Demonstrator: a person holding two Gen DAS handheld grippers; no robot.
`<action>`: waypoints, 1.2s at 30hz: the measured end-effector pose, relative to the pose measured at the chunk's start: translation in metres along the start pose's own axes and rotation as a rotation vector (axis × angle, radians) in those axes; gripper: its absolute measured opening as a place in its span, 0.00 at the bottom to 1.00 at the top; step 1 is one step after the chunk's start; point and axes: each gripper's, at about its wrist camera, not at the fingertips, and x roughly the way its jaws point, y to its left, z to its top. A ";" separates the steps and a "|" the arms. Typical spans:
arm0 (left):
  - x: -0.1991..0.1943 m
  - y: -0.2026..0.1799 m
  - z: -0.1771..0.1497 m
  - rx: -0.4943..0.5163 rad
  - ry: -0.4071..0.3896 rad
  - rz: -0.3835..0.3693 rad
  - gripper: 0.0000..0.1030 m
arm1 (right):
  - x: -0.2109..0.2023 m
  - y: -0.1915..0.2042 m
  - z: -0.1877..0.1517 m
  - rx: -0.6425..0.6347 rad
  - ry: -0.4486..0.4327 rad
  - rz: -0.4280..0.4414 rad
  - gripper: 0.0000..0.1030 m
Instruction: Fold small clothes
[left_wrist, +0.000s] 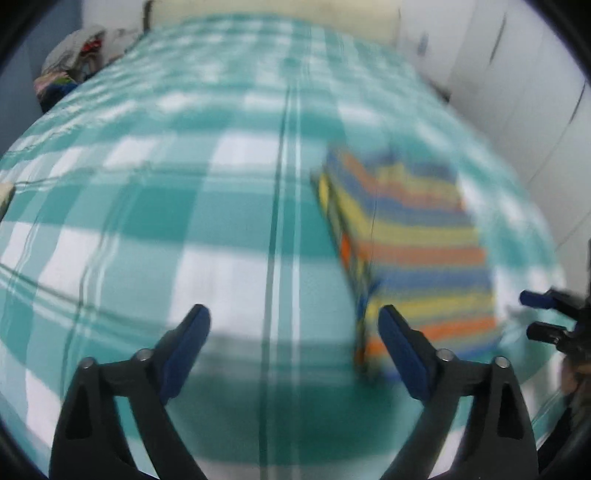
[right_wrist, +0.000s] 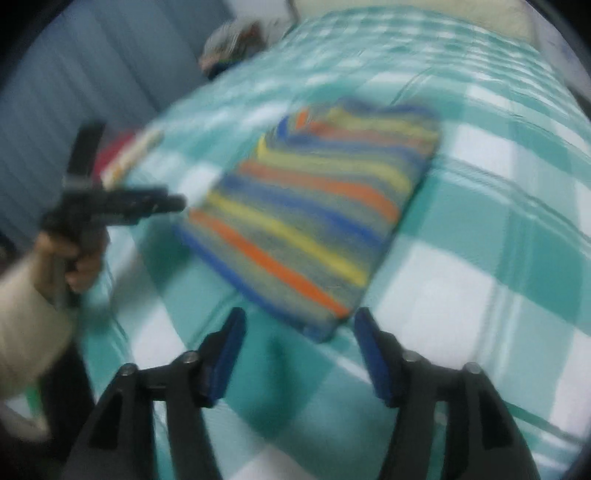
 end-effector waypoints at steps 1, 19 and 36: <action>0.004 0.001 0.010 -0.018 -0.018 -0.019 0.93 | -0.006 -0.010 0.007 0.034 -0.039 -0.009 0.75; 0.043 -0.096 0.066 0.024 -0.081 -0.227 0.18 | 0.031 -0.009 0.091 0.089 -0.217 0.073 0.24; -0.033 -0.166 0.006 0.282 -0.359 0.355 1.00 | -0.081 -0.056 0.011 0.092 -0.235 -0.454 0.89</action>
